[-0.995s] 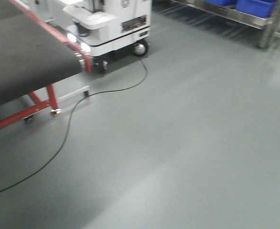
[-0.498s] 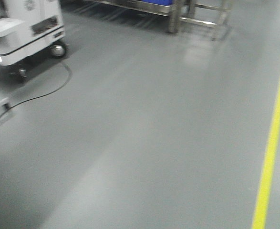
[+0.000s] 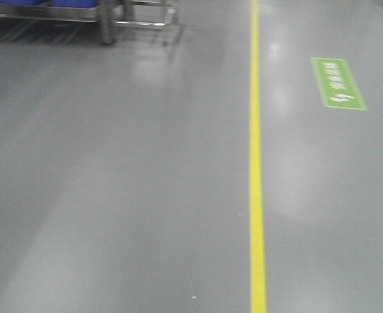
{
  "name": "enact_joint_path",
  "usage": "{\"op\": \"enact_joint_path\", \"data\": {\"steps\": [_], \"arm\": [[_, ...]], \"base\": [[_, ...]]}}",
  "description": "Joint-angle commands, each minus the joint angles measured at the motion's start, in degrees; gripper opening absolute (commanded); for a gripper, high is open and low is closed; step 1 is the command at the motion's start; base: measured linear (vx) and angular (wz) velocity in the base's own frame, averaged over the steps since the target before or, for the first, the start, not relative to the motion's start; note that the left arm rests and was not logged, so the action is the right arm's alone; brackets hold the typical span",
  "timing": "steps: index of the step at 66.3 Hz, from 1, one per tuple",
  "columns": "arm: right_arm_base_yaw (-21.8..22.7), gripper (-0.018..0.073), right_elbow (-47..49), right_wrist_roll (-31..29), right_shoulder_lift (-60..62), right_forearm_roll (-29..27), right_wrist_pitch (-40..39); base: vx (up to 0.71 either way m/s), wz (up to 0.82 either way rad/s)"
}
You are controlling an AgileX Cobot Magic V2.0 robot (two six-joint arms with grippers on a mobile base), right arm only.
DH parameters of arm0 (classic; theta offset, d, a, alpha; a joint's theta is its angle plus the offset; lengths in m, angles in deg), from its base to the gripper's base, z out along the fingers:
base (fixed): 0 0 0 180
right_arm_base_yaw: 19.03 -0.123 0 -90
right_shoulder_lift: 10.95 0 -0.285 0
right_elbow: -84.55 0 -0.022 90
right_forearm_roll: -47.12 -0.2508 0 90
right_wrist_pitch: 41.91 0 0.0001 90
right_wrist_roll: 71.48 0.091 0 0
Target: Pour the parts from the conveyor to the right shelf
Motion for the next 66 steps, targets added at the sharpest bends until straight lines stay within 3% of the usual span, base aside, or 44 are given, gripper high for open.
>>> {"op": "enact_joint_path", "data": {"steps": [1,28,66], "arm": [[0.28,-0.0004,1.48,-0.55,-0.71,0.00,-4.54],[0.28,-0.0004,1.48,-0.55,-0.71,0.00,-4.54],[0.28,-0.0004,1.48,-0.55,-0.71,0.00,-4.54]], "base": [[-0.09,-0.84],[-0.02,-0.57],[0.19,-0.11]]}}
